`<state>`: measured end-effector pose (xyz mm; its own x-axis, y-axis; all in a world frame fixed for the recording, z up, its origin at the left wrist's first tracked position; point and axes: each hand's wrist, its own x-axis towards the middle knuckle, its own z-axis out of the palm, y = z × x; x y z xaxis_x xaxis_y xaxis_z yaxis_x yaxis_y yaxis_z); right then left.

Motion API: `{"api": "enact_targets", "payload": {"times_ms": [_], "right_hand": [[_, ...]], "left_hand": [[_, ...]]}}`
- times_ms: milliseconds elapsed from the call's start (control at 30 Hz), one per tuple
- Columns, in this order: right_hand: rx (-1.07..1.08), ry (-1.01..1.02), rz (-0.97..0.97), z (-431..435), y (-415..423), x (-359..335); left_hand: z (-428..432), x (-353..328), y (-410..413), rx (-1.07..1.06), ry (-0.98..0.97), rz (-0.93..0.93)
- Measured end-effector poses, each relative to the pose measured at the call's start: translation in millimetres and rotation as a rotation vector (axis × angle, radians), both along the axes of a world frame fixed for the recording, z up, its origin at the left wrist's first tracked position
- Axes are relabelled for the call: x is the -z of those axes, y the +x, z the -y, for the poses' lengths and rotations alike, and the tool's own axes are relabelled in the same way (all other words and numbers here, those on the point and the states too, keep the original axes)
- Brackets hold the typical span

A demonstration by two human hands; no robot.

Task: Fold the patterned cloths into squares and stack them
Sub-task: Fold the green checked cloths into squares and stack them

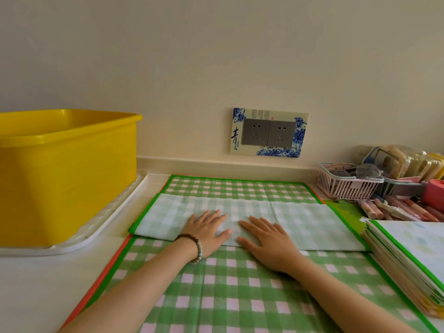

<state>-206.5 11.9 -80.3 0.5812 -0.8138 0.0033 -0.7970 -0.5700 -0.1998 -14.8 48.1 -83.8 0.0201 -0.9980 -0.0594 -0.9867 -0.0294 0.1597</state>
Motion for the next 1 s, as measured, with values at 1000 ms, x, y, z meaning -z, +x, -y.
{"api": "enact_targets", "payload": {"times_ms": [1000], "right_hand": [[0.129, 0.027, 0.295, 20, -29, -19]], "left_hand": [[85, -29, -3, 0.068, -0.035, -0.110]]}}
